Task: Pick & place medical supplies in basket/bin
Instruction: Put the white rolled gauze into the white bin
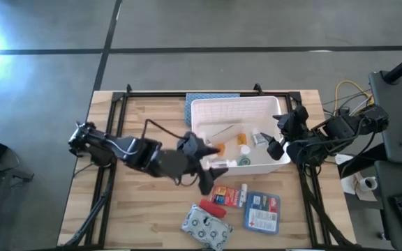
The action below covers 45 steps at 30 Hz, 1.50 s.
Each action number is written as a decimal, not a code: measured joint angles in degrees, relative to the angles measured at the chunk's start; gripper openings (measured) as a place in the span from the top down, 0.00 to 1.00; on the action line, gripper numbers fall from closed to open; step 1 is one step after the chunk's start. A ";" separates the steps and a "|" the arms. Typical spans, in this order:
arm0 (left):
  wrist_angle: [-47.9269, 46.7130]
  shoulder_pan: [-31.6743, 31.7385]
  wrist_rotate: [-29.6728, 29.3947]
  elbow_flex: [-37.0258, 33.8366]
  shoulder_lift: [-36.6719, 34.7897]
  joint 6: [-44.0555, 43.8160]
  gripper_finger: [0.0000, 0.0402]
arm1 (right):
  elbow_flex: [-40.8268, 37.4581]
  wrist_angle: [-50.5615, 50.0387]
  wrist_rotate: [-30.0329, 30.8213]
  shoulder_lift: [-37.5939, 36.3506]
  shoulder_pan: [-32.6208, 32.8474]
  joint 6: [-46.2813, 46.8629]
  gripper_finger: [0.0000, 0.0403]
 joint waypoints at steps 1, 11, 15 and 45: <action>-1.84 -0.57 0.72 -0.53 0.02 -2.40 0.23 | -0.04 0.02 0.00 0.00 0.00 0.00 0.13; 2.36 -10.97 5.95 -13.25 0.21 -15.74 0.23 | -3.07 -0.02 -3.53 -0.04 0.00 0.48 0.13; 6.05 -13.53 5.82 -18.02 0.23 -20.90 0.23 | -5.13 0.00 -5.32 -0.04 0.00 3.96 0.13; 18.33 -15.88 14.84 -48.97 0.19 -35.01 0.23 | -7.30 20.16 -38.52 2.65 10.54 9.78 0.13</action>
